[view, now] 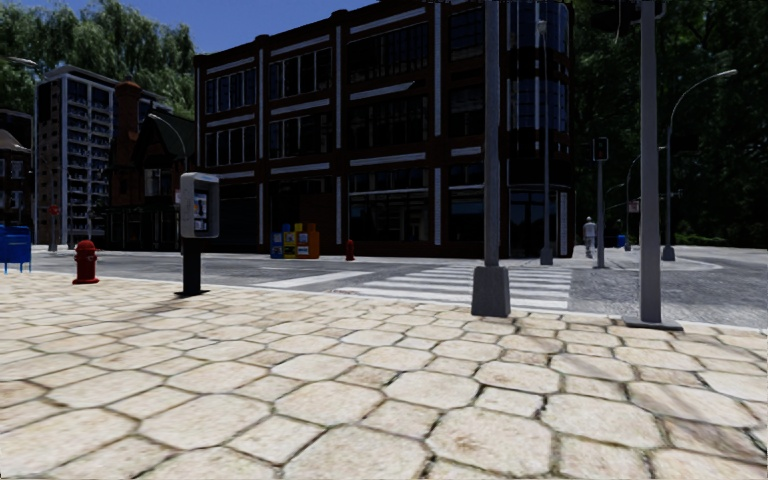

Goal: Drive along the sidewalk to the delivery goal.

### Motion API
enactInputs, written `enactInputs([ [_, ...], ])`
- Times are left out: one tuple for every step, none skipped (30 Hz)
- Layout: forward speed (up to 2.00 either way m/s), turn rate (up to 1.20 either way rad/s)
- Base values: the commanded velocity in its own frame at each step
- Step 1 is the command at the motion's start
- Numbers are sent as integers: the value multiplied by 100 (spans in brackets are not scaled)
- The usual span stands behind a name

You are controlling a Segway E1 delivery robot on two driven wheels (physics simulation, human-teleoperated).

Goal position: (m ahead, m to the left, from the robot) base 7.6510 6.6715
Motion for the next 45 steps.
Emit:
enactInputs([
  [143, 59],
  [143, 59],
  [143, 59],
  [143, 59],
  [144, 59],
  [144, 59],
  [146, 59],
  [148, 59],
  [150, 59],
  [150, 59],
  [150, 59],
  [150, 59],
  [150, 59],
  [150, 59],
  [150, 59],
  [151, 59],
  [151, 59],
  [153, 59],
  [153, 59],
  [153, 59],
  [153, 59],
  [153, 59],
  [153, 59],
  [153, 59],
  [153, 59],
  [154, 59],
  [154, 59],
  [154, 59],
  [154, 59],
  [154, 59],
  [154, 59],
  [155, 59],
  [155, 59],
  [155, 62],
  [155, 62],
  [155, 64],
  [155, 64],
  [156, 62],
  [156, 58],
  [156, 57],
  [156, 57],
  [157, 56],
  [157, 55],
  [157, 55],
  [157, 55],
])
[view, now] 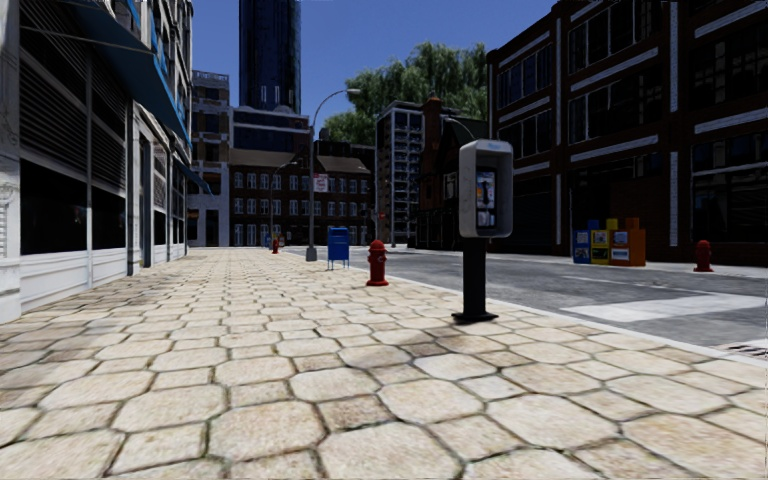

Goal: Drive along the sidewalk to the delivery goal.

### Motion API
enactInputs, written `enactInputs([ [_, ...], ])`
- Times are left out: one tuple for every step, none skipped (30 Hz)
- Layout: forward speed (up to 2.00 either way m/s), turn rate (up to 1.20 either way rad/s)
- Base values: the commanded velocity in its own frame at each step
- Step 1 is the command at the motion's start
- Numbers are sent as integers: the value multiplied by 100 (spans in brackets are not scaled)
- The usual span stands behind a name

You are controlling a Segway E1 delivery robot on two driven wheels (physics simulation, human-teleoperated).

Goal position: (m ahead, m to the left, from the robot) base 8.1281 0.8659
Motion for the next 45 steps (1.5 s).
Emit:
enactInputs([
  [157, 55],
  [157, 55],
  [157, 55],
  [157, 55],
  [157, 55],
  [157, 55],
  [157, 55],
  [157, 55],
  [157, 55],
  [157, 48],
  [157, 48],
  [158, 29],
  [158, 18],
  [158, 0],
  [158, 0],
  [158, 0],
  [158, 0],
  [158, 0],
  [158, 0],
  [158, 0],
  [158, 0],
  [158, 0],
  [158, 0],
  [158, 0],
  [158, 0],
  [158, 0],
  [158, 0],
  [158, 0],
  [158, 0],
  [159, 0],
  [159, 0],
  [159, 0],
  [159, 0],
  [159, 0],
  [159, 0],
  [159, 0],
  [159, 0],
  [161, 0],
  [161, 0],
  [200, 0],
  [200, 0],
  [200, 0],
  [200, 0],
  [200, 0],
  [200, 0],
])
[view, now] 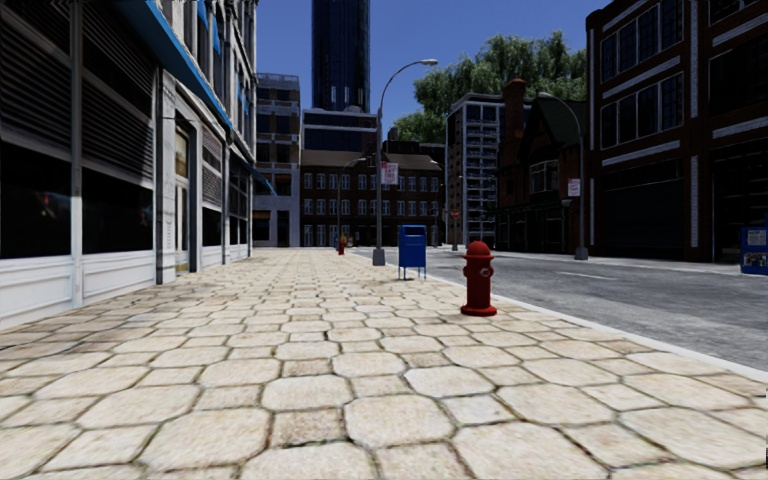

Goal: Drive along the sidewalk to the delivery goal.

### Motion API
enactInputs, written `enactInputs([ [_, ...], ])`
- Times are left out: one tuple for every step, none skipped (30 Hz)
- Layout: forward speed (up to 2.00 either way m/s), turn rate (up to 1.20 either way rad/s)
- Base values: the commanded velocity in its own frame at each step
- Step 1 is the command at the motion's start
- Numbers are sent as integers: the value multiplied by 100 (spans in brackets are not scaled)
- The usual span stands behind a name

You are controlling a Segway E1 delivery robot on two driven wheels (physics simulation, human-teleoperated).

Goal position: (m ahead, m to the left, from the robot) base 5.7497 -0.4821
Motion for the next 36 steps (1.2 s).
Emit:
enactInputs([
  [200, 0],
  [200, 0],
  [200, 0],
  [200, 0],
  [200, 0],
  [200, 0],
  [200, 0],
  [200, 0],
  [200, 0],
  [200, 0],
  [200, 0],
  [200, 0],
  [200, 0],
  [200, 0],
  [200, 0],
  [200, 0],
  [200, 0],
  [200, 0],
  [200, 0],
  [200, 0],
  [200, 0],
  [200, 0],
  [200, 0],
  [200, 0],
  [200, 0],
  [200, 0],
  [200, 0],
  [200, 0],
  [200, 0],
  [200, 0],
  [200, 0],
  [200, 0],
  [200, 0],
  [200, 0],
  [200, 0],
  [200, 0],
])
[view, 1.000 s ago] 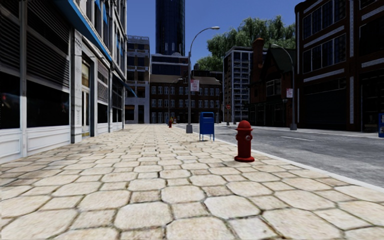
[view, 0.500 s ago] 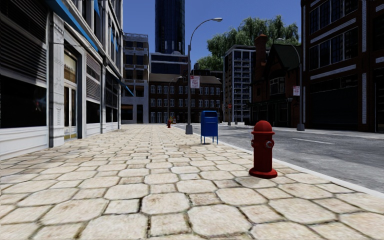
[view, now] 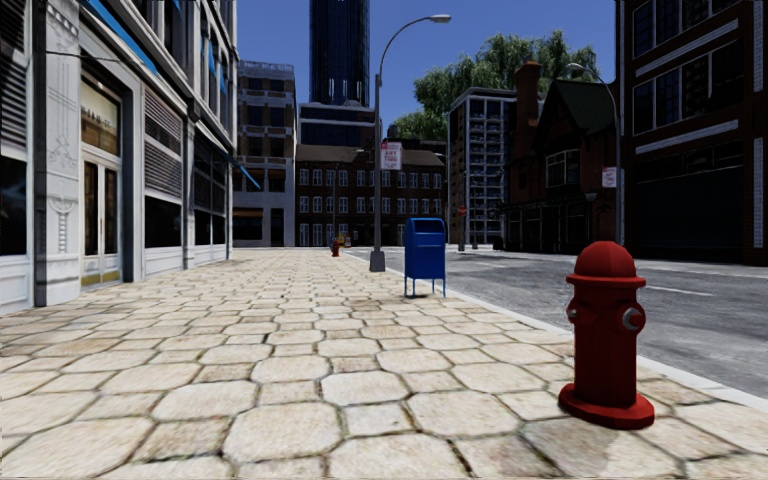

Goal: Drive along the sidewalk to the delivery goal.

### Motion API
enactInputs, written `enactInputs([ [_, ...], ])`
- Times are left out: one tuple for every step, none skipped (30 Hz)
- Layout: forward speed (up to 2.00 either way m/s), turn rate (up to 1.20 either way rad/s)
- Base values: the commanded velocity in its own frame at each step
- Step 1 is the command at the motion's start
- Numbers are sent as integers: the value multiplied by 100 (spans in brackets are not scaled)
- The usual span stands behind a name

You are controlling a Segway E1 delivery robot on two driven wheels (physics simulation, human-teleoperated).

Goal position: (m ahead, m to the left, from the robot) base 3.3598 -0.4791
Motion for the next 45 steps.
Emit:
enactInputs([
  [200, 0],
  [200, 0],
  [200, 0],
  [200, 0],
  [200, 0],
  [200, 0],
  [200, 0],
  [200, 0],
  [200, 0],
  [200, 0],
  [200, 0],
  [200, 0],
  [200, 0],
  [200, 0],
  [200, 0],
  [200, 0],
  [200, 0],
  [200, 0],
  [200, 0],
  [200, 0],
  [200, 0],
  [200, 0],
  [200, 0],
  [200, 0],
  [200, 0],
  [200, 0],
  [200, 0],
  [200, 0],
  [200, 0],
  [200, 0],
  [200, 0],
  [200, 0],
  [200, 0],
  [200, 0],
  [200, 0],
  [200, 0],
  [200, 0],
  [200, 0],
  [200, 0],
  [198, 0],
  [189, -14],
  [181, -19],
  [181, -19],
  [167, -22],
  [157, -27],
])
